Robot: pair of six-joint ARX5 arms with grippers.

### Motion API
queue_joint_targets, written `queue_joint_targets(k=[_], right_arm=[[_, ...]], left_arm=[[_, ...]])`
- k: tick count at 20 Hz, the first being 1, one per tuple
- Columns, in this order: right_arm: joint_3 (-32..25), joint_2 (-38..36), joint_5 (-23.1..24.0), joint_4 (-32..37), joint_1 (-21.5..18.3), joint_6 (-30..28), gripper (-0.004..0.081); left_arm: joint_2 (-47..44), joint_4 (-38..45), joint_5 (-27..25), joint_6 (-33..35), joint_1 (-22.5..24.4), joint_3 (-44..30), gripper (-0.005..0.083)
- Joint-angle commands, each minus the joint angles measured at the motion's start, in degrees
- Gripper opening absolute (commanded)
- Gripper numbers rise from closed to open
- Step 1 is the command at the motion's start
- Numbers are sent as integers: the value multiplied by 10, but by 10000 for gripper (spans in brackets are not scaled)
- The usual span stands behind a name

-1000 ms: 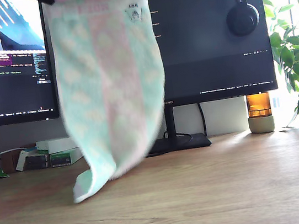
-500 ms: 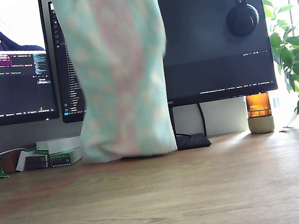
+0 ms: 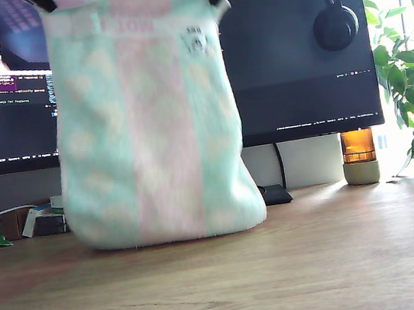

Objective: Fold the tea towel to a neat square and place it to the right

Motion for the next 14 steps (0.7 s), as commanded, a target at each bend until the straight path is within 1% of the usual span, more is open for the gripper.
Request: queue_joint_targets(k=[1, 4, 6, 7, 11, 14], right_arm=[[1, -8, -8, -42, -1, 16, -11], [1, -8, -40, -116, -1, 60, -11], [1, -8, -61, -140, -1, 91, -11], [1, -8, -63, -143, -1, 104, -11], [0, -8, -62, -148, -2, 153, -11], [-2, -8, -63, -161, -2, 167, -12]], left_arm=[[0, -38, 10, -16, 3, -5, -21], [4, -85, 42, -35, 3, -6, -21], [4, -92, 62, -42, 3, -9, -21], [4, -90, 67, -43, 3, -14, -21], [2, -68, 62, -30, 4, -39, -21], [-6, -49, 61, -31, 4, -45, -21]])
